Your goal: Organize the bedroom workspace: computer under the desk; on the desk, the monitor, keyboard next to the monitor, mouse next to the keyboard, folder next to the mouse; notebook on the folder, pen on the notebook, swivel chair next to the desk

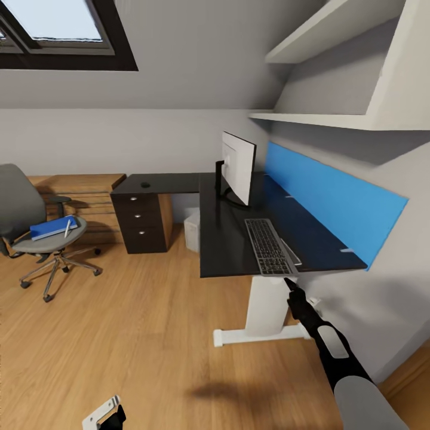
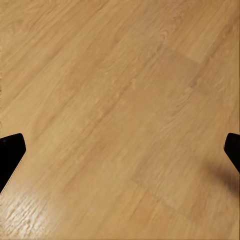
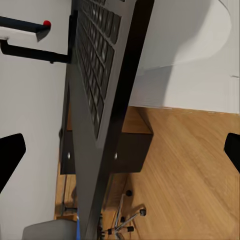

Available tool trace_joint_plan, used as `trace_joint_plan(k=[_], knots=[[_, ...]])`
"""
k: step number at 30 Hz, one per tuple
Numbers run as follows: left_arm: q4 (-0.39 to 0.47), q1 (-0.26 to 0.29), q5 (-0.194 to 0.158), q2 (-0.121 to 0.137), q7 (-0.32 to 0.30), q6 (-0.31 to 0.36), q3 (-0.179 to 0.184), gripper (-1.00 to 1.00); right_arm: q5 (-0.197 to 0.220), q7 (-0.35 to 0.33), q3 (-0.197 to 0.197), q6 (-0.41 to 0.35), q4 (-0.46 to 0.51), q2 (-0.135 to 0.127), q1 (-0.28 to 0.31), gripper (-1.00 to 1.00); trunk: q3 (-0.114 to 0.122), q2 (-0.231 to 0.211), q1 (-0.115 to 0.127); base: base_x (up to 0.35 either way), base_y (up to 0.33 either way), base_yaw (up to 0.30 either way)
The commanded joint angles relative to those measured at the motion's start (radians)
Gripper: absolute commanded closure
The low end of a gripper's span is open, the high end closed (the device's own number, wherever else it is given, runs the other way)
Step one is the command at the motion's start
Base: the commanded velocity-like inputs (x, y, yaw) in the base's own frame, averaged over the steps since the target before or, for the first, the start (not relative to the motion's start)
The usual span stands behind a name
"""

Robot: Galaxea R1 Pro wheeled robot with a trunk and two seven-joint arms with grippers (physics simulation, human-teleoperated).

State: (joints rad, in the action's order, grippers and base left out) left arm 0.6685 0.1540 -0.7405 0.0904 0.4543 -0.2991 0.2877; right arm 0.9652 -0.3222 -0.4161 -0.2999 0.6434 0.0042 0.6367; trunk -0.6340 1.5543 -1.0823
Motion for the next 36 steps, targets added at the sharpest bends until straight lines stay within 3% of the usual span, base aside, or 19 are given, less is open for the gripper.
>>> trace_joint_plan(k=[1,29,36], knots=[[0.000,0.001,-0.010,0.002,0.006,-0.007,0.008,-1.00,0.009,-0.002,-0.004,-0.009,0.000,0.001,0.001,-1.00,-0.001,0.000,0.000,0.088,0.215,0.000],[0.002,0.001,-0.008,0.002,0.008,-0.009,0.008,-1.00,0.009,0.000,-0.006,-0.009,-0.025,-0.001,0.001,-1.00,-0.001,0.000,0.000,0.053,0.029,0.000],[0.002,0.001,-0.008,0.002,0.007,-0.008,0.008,-1.00,0.009,0.000,-0.006,-0.007,-0.026,-0.013,0.001,-1.00,-0.001,0.000,0.000,0.035,0.000,0.000]])
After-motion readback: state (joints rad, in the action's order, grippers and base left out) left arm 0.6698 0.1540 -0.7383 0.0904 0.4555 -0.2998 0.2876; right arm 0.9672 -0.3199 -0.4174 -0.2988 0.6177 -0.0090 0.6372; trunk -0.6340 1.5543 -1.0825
